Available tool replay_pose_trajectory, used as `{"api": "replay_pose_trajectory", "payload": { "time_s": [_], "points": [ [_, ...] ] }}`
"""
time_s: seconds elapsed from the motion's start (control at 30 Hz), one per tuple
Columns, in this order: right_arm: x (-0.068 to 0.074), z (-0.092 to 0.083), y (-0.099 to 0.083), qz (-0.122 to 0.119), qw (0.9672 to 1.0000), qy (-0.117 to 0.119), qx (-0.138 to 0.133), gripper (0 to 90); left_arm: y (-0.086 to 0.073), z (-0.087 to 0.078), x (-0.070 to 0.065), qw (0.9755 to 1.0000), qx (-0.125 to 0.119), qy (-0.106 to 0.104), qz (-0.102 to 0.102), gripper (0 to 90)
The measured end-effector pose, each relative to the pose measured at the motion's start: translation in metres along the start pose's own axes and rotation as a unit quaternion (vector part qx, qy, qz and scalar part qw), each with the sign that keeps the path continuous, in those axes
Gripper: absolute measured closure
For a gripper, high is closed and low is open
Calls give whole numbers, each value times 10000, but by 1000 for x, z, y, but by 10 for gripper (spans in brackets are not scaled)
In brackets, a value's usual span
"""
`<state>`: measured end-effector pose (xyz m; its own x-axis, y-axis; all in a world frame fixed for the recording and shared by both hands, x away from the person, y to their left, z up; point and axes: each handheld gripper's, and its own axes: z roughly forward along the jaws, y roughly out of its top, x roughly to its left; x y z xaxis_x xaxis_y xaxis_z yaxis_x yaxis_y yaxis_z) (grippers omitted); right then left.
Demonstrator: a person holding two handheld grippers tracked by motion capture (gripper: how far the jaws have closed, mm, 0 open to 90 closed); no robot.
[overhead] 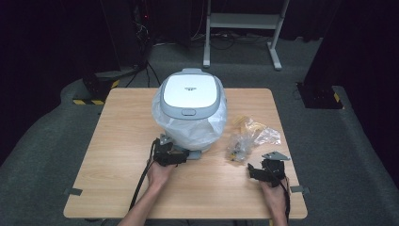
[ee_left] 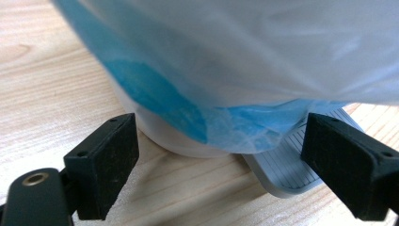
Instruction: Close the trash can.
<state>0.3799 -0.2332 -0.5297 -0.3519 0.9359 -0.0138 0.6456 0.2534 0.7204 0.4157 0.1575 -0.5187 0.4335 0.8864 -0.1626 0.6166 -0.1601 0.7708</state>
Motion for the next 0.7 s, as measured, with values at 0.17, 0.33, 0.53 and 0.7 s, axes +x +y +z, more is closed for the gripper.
{"api": "replay_pose_trajectory", "payload": {
  "time_s": [0.17, 0.33, 0.53, 0.7],
  "points": [
    [0, 0, 0, 3, 10000, -2, -1, 159, -5, 2, 4, 9998, -122, -122, -67, 94],
    [0, 0, 0, 0, 10000, 0, -2, 159, -9, 3, 5, 9993, -265, -196, -165, 91],
    [0, 0, 0, 1, 10000, -1, -3, 159, -8, 4, 5, 9994, -207, -211, -180, 95],
    [0, 0, 0, -2, 10000, 0, -5, 160, -9, 5, 4, 9993, -231, -184, -243, 95]
  ]
}}
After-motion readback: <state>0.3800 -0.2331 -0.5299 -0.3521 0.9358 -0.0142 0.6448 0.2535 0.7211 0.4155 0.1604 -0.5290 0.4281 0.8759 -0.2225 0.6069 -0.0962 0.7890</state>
